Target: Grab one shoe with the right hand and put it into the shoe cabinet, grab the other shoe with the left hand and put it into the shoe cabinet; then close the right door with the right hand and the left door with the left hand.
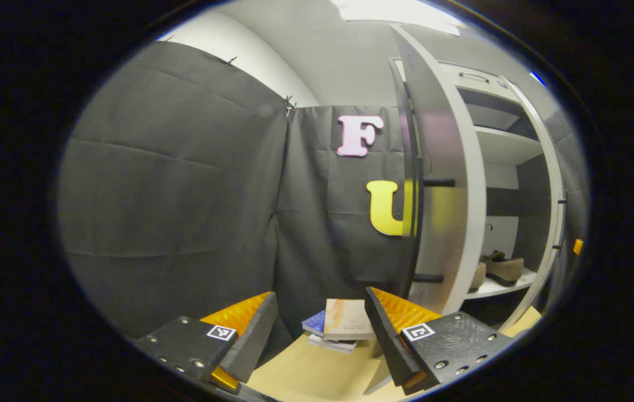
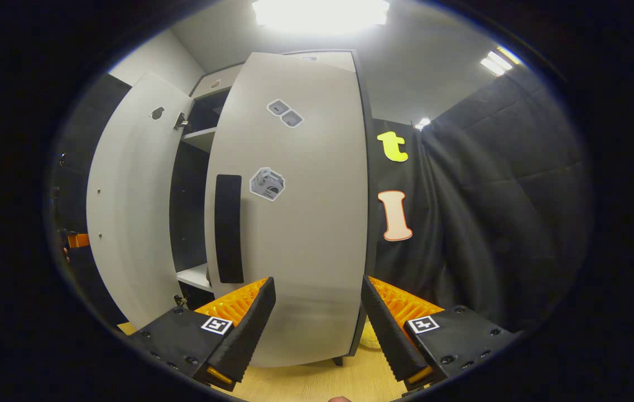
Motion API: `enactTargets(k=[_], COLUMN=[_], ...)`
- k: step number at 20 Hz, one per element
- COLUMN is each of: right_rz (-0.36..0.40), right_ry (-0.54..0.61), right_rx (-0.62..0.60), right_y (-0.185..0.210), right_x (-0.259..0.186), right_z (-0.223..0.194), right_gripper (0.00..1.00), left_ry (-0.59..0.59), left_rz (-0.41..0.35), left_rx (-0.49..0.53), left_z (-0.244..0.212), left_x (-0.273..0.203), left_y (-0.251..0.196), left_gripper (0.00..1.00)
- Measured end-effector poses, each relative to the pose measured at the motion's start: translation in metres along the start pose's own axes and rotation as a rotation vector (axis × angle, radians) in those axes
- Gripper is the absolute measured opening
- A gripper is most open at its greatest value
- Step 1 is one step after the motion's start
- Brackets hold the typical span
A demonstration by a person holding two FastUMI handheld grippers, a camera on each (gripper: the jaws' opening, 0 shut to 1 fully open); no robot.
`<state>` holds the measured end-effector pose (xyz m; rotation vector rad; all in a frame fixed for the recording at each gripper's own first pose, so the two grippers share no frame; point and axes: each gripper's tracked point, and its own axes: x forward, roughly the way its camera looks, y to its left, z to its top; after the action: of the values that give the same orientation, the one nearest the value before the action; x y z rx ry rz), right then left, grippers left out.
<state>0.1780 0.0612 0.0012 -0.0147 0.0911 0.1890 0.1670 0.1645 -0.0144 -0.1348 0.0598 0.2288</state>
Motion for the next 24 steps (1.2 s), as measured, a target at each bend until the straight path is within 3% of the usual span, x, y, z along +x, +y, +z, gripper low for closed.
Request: enactTargets(k=[2, 3, 5, 11, 12, 16, 18, 19, 24], right_rz=[-0.019, -0.025, -0.041, -0.057, -0.060, -0.061, -0.063, -0.064, -0.066], right_ry=[0.015, 0.021, 0.027, 0.039, 0.040, 0.057, 0.061, 0.059, 0.058], right_rx=[0.019, 0.027, 0.035, 0.038, 0.035, 0.050, 0.059, 0.063, 0.060], right_y=[-0.013, -0.018, -0.026, -0.034, -0.035, -0.036, -0.035, -0.035, -0.033], right_x=[-0.005, -0.009, -0.012, -0.019, -0.020, -0.022, -0.023, -0.024, -0.026], right_z=[-0.006, -0.008, -0.011, -0.020, -0.022, -0.033, -0.035, -0.034, -0.033], right_gripper=[0.94, 0.98, 0.98, 0.98, 0.94, 0.98, 0.98, 0.98, 0.98], left_ry=[-0.009, -0.012, -0.017, 0.002, 0.006, -0.005, -0.013, -0.012, -0.012], left_rz=[-0.005, -0.008, -0.019, -0.081, -0.079, -0.067, -0.098, -0.123, -0.207], left_rx=[-0.003, 0.001, 0.000, -0.016, -0.019, 0.051, 0.069, 0.068, 0.046], left_z=[0.007, 0.009, 0.015, 0.014, 0.013, 0.021, 0.023, 0.023, 0.021], left_x=[0.014, 0.019, 0.031, 0.035, 0.034, 0.025, 0.019, 0.016, 0.007], left_y=[-0.002, -0.001, -0.002, -0.014, -0.016, -0.026, -0.041, -0.051, -0.087], left_gripper=[0.92, 0.94, 0.92, 0.95, 0.90, 0.94, 0.90, 0.94, 0.94])
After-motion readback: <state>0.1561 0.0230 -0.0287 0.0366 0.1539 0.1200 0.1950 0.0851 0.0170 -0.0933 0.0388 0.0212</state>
